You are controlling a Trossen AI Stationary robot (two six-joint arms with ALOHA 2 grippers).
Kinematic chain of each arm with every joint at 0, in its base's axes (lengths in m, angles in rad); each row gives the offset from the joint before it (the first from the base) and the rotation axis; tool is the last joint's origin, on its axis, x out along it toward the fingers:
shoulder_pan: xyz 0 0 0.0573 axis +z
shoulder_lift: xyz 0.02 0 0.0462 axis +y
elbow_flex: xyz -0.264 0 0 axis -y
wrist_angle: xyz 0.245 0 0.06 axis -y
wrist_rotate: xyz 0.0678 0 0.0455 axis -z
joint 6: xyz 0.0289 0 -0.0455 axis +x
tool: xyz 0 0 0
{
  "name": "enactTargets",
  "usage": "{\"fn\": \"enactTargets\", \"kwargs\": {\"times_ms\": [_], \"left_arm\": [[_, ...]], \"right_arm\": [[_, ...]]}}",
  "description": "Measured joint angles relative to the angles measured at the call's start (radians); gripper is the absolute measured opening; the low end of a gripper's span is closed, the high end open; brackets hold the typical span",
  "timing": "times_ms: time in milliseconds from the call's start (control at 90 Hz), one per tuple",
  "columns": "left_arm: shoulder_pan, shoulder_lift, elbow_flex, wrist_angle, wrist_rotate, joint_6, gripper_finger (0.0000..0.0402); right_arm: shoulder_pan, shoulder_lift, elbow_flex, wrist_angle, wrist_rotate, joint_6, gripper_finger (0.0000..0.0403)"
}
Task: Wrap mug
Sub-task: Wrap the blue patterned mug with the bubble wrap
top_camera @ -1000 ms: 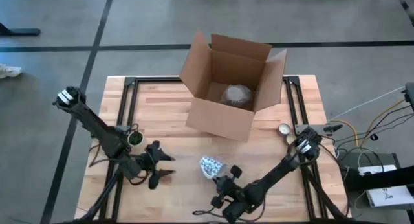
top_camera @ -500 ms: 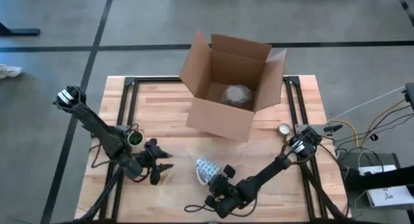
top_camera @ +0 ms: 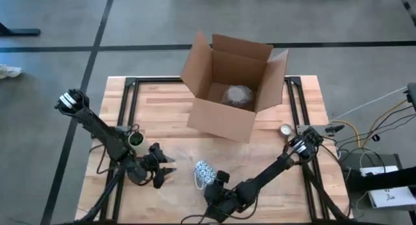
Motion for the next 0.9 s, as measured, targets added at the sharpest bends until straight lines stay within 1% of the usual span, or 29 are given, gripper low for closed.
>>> {"fn": "enactTargets", "kwargs": {"times_ms": [78, 133, 200, 311, 344, 389, 489, 544, 689, 778, 900], "left_arm": [[0.000, 0.000, 0.000, 0.004, 0.000, 0.000, 0.0152], [0.000, 0.000, 0.000, 0.006, 0.001, 0.000, 0.0132], [0.000, 0.000, 0.000, 0.008, 0.000, 0.000, 0.0098], [0.000, -0.001, 0.003, 0.009, 0.001, 0.001, 0.0028], [0.000, -0.002, 0.006, 0.010, 0.000, 0.006, 0.0014], [0.000, -0.002, 0.011, 0.016, 0.000, 0.008, 0.0009], [0.000, -0.003, 0.022, 0.016, 0.000, 0.034, 0.0016], [0.000, -0.003, 0.031, 0.027, 0.001, 0.054, 0.0015], [0.000, -0.003, 0.062, 0.064, 0.001, 0.144, 0.0002], [0.001, -0.002, 0.073, 0.117, -0.001, 0.218, 0.0004], [0.006, -0.002, 0.073, 0.253, -0.005, 0.314, 0.0001]], "right_arm": [[0.012, 0.000, 0.039, -0.088, -0.010, -0.024, 0.0165], [0.026, 0.000, 0.075, -0.158, -0.010, -0.033, 0.0160], [0.045, 0.000, 0.132, -0.259, -0.009, -0.040, 0.0154], [0.073, -0.002, 0.244, -0.489, 0.006, -0.050, 0.0140], [0.077, -0.002, 0.273, -0.555, 0.013, -0.046, 0.0135], [0.080, -0.004, 0.302, -0.639, 0.031, -0.032, 0.0127], [0.082, -0.004, 0.331, -0.749, 0.097, -0.009, 0.0109], [0.077, -0.004, 0.330, -0.770, 0.125, -0.018, 0.0098], [0.037, -0.002, 0.296, -0.747, 0.183, -0.062, 0.0070], [0.006, 0.003, 0.274, -0.701, 0.170, -0.088, 0.0052], [-0.025, 0.004, 0.237, -0.588, 0.135, -0.145, 0.0029]]}}
